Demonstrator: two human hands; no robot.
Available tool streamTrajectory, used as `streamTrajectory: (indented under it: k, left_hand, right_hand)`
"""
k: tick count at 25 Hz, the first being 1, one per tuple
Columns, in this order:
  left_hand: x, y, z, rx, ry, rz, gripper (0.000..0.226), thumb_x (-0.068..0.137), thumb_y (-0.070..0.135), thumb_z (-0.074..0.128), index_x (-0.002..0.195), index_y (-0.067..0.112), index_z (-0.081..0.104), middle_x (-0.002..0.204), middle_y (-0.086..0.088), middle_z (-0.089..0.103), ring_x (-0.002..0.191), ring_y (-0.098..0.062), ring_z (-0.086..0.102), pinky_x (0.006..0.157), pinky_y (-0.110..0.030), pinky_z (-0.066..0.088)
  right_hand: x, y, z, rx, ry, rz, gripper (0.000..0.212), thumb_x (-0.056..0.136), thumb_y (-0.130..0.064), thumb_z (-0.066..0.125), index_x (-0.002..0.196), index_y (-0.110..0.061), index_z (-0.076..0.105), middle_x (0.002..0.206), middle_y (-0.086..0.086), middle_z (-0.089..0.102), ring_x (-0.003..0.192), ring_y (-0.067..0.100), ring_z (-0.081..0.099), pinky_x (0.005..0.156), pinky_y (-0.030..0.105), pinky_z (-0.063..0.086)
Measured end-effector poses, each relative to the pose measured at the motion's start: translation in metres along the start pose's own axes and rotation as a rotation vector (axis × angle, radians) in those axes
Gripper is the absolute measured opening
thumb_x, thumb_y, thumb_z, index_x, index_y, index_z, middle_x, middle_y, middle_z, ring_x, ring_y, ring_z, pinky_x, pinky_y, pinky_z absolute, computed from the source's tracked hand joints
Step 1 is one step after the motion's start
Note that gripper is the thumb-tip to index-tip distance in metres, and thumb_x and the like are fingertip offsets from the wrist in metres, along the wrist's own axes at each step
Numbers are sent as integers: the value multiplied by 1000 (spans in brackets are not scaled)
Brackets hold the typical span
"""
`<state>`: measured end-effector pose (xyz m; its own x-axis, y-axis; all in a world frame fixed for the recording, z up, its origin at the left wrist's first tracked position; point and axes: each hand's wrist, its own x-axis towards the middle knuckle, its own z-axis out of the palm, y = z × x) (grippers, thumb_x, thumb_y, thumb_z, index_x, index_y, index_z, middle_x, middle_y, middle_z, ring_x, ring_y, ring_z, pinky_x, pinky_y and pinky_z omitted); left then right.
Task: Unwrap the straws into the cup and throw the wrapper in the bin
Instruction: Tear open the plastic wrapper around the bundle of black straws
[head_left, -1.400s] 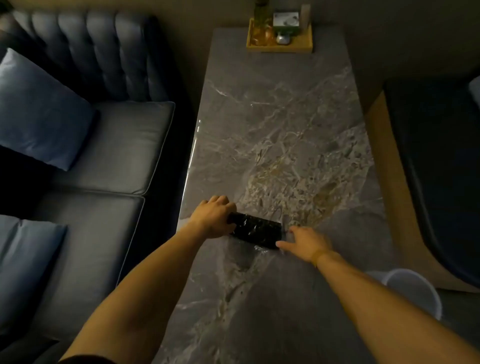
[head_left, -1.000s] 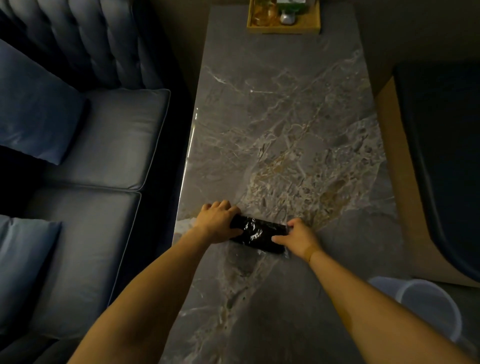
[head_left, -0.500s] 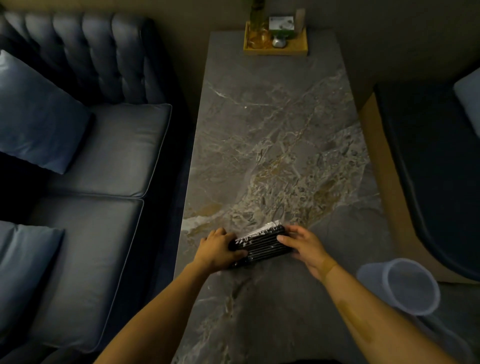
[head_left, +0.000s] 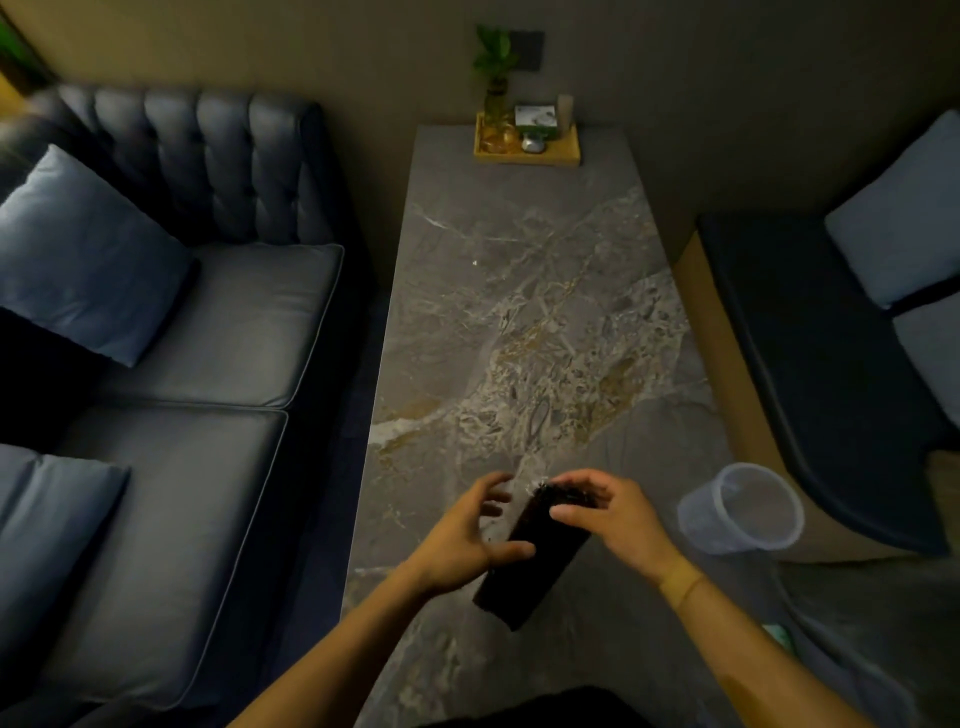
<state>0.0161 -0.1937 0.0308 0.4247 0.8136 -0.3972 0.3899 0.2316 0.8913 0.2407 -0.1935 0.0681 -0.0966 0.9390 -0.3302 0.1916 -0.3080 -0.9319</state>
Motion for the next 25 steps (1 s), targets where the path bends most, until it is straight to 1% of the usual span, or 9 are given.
streamTrajectory:
  k: [2,5,6,8,11,15,18,22,25]
  left_hand:
    - [-5,16,11,-56,-36,38,71,66,42,85,124,51,45,125,14,55,114,-2,58,93,-27,53]
    - [-12,29,31,-65,-19,62,53,71,29,82,117,31,55,112,-3,67,103,-16,67,90,-38,57]
    - [-15,31,38,-68,31,64,46,73,24,81,112,22,57,107,-10,69,95,-17,68,87,-43,56]
    - [-18,37,57,-46,166,38,35,74,20,79,102,12,58,98,-17,68,83,-16,65,83,-48,54]
    - [-23,43,86,101,378,-9,30,72,35,75,92,25,54,86,4,67,78,-10,64,71,-32,54]
    - [-28,48,121,283,552,60,21,77,42,65,85,35,47,80,18,57,73,3,55,59,-22,45]
    - [-34,50,141,313,533,158,27,81,35,68,92,44,45,90,26,48,82,9,52,61,-8,38]
    - [-35,53,153,247,399,260,47,73,34,73,117,33,56,110,14,47,97,1,55,79,-9,46]
    - [-39,54,148,163,292,207,52,72,30,71,122,36,57,110,13,52,98,2,58,84,-14,50]
  right_hand:
    - [-11,-1,-4,-71,-68,-45,29,73,-3,79,97,-16,72,100,6,75,97,18,70,89,30,55]
    - [-24,2,-12,-93,-157,-80,32,71,-10,82,98,-24,72,101,0,75,99,13,69,90,32,55]
    - [-29,4,-13,-83,-140,-85,34,71,-12,83,99,-27,71,102,-2,74,99,12,68,90,33,55]
    - [-42,11,-14,-121,36,-79,42,70,-17,84,102,-34,64,110,-4,66,101,12,64,89,34,54]
    - [-71,30,-4,-172,361,-34,53,68,-23,85,109,-32,54,114,-1,52,96,13,58,80,31,51]
    - [-98,40,9,252,231,151,54,68,-28,84,112,-31,52,118,2,61,100,16,65,84,36,56]
    - [-101,38,6,357,176,141,67,65,-31,82,124,-21,52,118,2,65,106,18,65,92,42,55]
    - [-90,44,-10,337,221,132,37,80,-17,74,115,-9,63,99,13,74,92,25,72,79,35,58]
    - [-83,51,-25,346,210,151,20,85,-19,70,102,-9,71,94,12,77,89,25,73,79,37,59]
